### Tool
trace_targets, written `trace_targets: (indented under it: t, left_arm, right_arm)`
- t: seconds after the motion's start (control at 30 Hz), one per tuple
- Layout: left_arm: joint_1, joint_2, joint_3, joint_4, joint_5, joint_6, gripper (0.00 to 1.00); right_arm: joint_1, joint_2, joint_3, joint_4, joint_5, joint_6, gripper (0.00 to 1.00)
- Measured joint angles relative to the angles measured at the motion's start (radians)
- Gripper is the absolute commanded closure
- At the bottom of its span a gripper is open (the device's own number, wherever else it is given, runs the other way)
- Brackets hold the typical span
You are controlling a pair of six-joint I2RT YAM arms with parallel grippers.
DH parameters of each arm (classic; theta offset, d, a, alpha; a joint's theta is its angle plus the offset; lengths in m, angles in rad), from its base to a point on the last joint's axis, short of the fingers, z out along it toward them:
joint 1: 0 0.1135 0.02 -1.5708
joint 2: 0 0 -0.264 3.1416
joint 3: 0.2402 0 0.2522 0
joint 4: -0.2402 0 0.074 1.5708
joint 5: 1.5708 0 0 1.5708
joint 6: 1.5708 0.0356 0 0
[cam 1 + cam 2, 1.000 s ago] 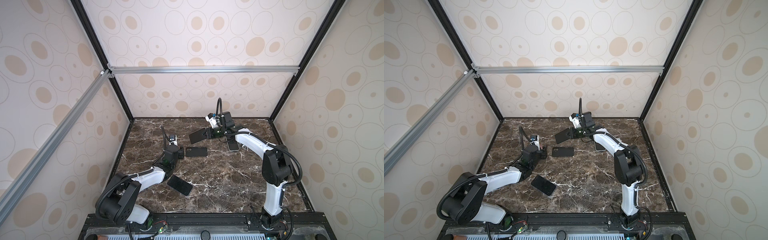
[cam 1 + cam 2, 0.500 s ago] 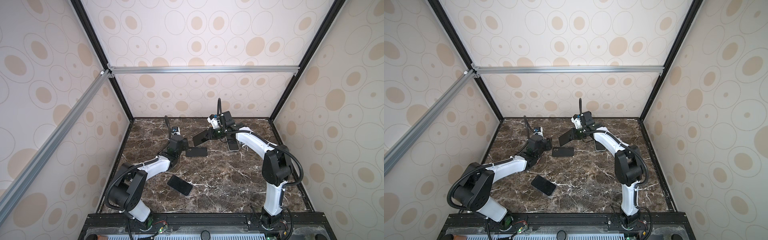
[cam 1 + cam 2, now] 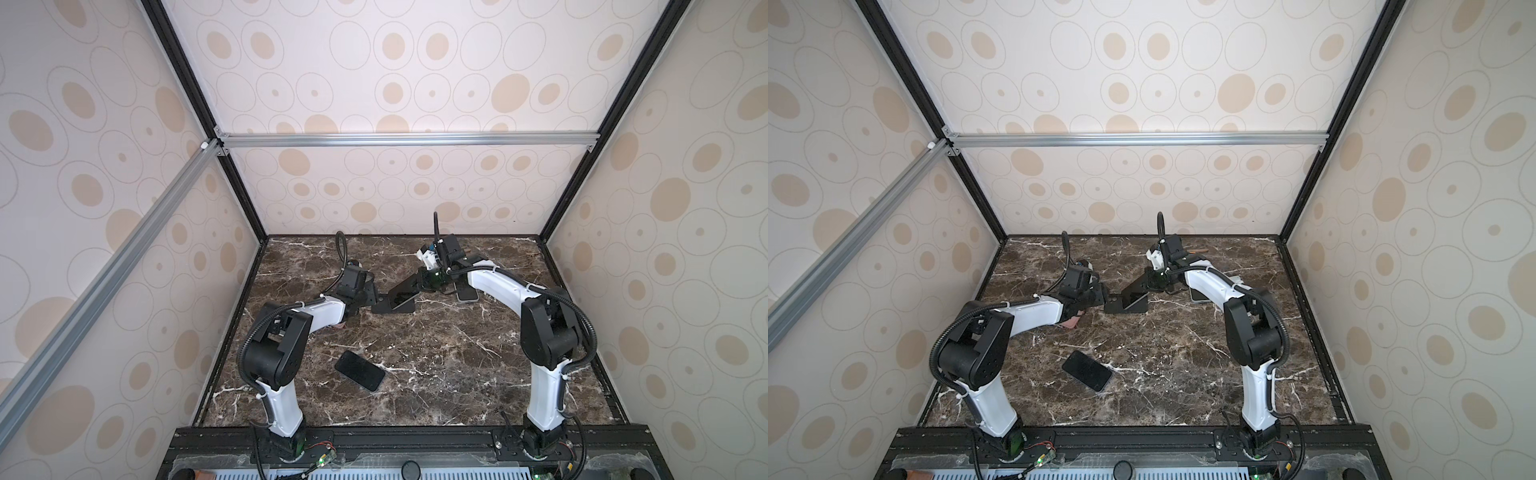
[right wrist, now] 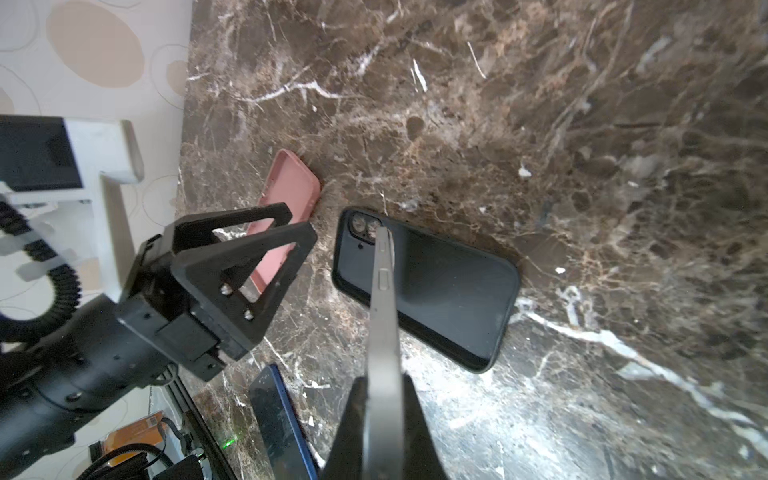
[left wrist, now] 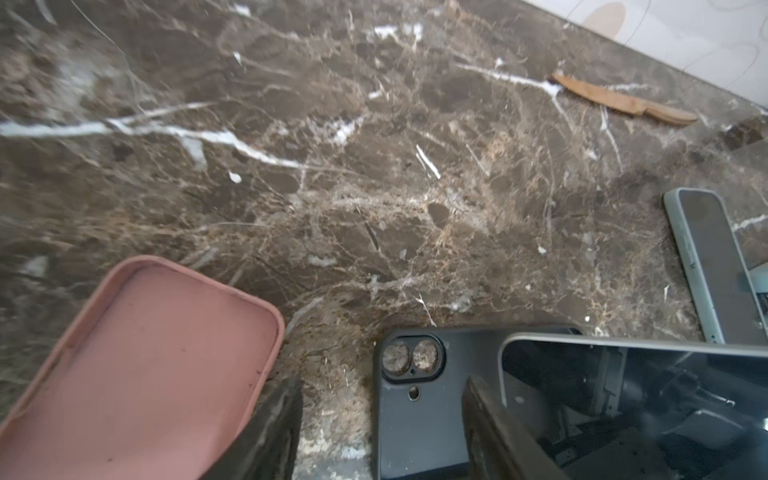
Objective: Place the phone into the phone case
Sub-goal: 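Lower the phone with the right gripper toward the black case while the left gripper approaches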
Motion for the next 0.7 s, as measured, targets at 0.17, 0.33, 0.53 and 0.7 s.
trace_targets:
  t: [0.17, 0.33, 0.53, 0.7]
  left_arm:
    - [0.001, 0.050, 0.023, -0.007, 0.048, 0.000, 0.42]
    - [0.001, 0.077, 0.029, -0.014, 0.100, -0.002, 0.45]
    - [0.001, 0.076, 0.019, -0.003, 0.172, -0.027, 0.48]
    - [-0.004, 0.048, -0.043, 0.045, 0.235, -0.054, 0.48]
  right_arm:
    - [0.000, 0.010, -0.026, 0.031, -0.011, 0.014, 1.00]
    - [0.000, 0.002, -0.055, 0.060, -0.021, 0.032, 1.00]
    - [-0.002, -0.051, -0.122, 0.060, -0.010, 0.052, 1.00]
    - [-0.008, -0.122, -0.204, 0.040, -0.006, 0.072, 1.00]
